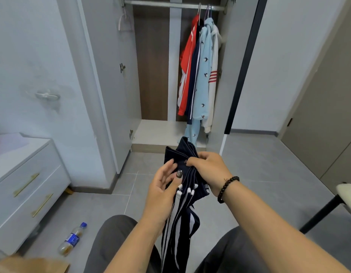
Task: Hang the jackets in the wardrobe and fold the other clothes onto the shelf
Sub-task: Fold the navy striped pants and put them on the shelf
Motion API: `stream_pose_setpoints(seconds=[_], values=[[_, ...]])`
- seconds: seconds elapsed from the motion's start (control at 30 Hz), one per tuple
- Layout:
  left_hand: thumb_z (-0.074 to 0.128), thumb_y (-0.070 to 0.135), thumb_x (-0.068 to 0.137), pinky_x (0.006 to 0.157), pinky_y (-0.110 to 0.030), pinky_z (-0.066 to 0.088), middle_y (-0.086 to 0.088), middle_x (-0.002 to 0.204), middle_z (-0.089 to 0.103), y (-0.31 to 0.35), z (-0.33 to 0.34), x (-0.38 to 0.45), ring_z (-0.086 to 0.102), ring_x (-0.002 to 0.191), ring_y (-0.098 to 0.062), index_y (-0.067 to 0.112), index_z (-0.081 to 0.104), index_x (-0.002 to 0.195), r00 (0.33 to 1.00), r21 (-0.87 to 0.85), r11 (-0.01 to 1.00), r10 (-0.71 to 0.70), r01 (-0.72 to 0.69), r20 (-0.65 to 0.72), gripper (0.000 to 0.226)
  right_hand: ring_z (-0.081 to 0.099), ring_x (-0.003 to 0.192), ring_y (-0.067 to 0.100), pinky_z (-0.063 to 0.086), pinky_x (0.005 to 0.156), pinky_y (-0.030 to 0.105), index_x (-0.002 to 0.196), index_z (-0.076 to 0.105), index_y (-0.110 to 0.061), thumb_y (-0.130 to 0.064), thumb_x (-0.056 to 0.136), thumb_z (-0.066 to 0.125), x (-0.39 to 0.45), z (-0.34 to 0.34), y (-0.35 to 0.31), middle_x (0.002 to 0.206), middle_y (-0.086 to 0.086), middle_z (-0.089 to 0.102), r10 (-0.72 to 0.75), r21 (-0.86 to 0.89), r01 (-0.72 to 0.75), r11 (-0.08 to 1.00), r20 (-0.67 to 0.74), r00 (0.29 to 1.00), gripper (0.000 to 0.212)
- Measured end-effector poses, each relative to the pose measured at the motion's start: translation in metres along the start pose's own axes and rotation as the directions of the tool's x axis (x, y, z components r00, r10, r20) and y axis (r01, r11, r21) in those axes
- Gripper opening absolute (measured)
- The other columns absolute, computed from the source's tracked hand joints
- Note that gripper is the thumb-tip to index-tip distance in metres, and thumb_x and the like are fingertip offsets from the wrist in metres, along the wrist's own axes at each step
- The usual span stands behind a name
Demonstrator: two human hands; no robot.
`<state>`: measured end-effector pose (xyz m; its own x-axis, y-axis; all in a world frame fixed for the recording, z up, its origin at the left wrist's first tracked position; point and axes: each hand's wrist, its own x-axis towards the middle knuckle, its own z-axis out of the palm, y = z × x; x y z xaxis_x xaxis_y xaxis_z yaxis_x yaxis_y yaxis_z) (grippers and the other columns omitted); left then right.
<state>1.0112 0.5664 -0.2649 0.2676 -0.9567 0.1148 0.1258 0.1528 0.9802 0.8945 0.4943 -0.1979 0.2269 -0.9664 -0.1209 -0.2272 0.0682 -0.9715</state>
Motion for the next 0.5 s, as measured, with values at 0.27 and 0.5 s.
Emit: stream_pose_setpoints(seconds=[0.27, 0.5], values=[[0.082, 0.053, 0.063, 0.088, -0.003, 0.038, 0.039, 0.135, 0.041, 0.013, -0.051, 0.004, 0.037, 0.122, 0.021, 0.057, 0.02, 0.143, 0.982, 0.404, 0.898, 0.188, -0.175, 0.006, 0.101, 0.043, 0.061, 0.023, 0.035, 0.055, 0.03, 0.069, 0.047, -0.014, -0.006, 0.073, 0.061, 0.031, 0.053, -0.082, 0.068, 0.01, 0.043, 0.026, 0.205, -0.032, 0.978, 0.033, 0.999, 0.017], [0.082, 0.054, 0.06, 0.108, -0.026, 0.031, 0.042, 0.146, 0.02, 0.064, -0.086, 0.025, 0.031, 0.135, 0.006, 0.056, -0.005, 0.146, 0.889, 0.543, 0.808, 0.401, -0.228, -0.223, 0.122, 0.05, 0.039, 0.015, 0.048, 0.051, 0.027, 0.067, 0.052, -0.009, 0.001, 0.076, 0.056, 0.027, 0.082, -0.176, 0.044, 0.0, 0.05, -0.126, 0.419, 0.083, 0.904, 0.076, 0.989, 0.014]])
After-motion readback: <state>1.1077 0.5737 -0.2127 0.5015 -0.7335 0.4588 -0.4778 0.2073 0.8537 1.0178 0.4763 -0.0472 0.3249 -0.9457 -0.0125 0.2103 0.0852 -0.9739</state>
